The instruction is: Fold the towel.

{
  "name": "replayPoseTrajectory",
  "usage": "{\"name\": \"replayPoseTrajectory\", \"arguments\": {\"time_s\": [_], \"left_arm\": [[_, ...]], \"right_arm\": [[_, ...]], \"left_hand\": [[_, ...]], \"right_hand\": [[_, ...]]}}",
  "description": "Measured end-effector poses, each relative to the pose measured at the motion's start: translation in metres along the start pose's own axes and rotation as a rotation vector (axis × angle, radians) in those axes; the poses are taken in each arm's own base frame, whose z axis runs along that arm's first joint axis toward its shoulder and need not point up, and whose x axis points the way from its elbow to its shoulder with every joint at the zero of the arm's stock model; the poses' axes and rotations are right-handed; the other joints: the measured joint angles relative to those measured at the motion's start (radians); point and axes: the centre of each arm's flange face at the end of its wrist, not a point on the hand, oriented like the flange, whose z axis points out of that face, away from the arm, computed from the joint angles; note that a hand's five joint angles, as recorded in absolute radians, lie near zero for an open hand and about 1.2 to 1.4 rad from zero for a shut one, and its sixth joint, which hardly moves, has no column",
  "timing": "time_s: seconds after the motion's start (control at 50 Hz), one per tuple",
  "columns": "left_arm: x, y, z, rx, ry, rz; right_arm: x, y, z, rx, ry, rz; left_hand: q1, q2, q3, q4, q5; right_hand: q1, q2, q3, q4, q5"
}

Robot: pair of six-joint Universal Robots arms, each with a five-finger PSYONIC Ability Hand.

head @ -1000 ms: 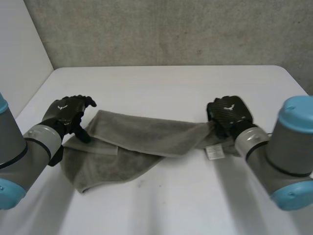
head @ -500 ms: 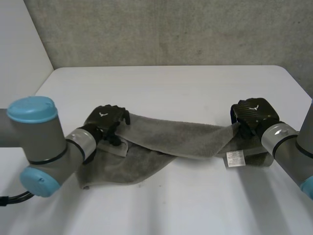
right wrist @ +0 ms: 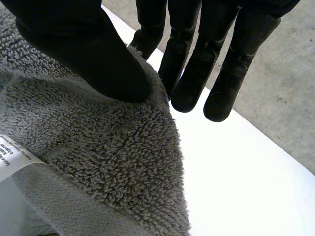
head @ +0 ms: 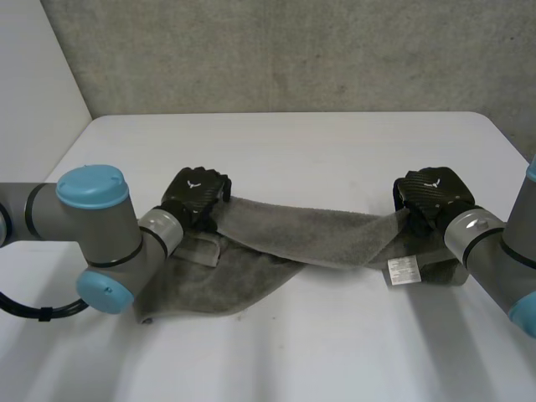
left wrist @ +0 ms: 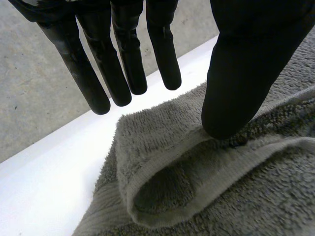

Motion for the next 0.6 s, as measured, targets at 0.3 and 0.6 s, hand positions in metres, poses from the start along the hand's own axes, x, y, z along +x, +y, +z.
{"name": "replayPoseTrajectory", "arguments": {"time_s": [0.3,0.6], "left_arm": [[0.000,-0.007,-0.017,-0.055,0.008,-0.001],[-0.002,0.005,-0.009,-0.072,-0.010,-0.002]], "right_arm": [[0.001,0.004,0.007,-0.008,0.000,0.001],[0.000,0.005,0.008,-0.010,-0.002,0.002]], "left_hand": [[-0.119,-0.120,-0.119,-0.121,-0.118],[-0.085,-0.086,-0.088,-0.088,-0.092]], "right_hand": [[0.001,0.000,0.000,0.000,0.000],[0.001,0.000,0.000,0.000,0.001]]}}
